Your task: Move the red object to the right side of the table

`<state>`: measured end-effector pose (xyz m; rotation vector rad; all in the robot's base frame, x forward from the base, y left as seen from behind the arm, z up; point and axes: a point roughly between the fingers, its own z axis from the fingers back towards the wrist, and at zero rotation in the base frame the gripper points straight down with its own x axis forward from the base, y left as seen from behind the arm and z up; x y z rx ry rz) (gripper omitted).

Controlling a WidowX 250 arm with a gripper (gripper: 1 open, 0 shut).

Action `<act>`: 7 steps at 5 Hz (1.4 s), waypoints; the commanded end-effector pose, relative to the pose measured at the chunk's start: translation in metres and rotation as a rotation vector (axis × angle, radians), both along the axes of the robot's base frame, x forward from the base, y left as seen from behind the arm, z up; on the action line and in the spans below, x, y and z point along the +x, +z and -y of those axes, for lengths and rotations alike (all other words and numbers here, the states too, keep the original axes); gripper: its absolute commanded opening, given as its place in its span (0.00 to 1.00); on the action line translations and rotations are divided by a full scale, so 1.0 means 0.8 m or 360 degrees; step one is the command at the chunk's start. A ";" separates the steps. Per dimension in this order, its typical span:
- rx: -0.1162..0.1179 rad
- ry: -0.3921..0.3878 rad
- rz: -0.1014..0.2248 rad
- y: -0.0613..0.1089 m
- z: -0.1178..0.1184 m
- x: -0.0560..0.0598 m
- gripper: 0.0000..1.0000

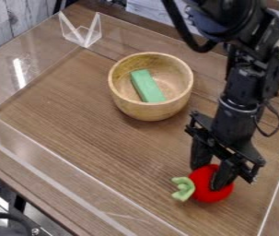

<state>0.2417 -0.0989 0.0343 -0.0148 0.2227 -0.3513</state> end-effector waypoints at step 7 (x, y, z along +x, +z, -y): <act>0.0024 0.0307 0.0448 0.120 -0.060 0.021 1.00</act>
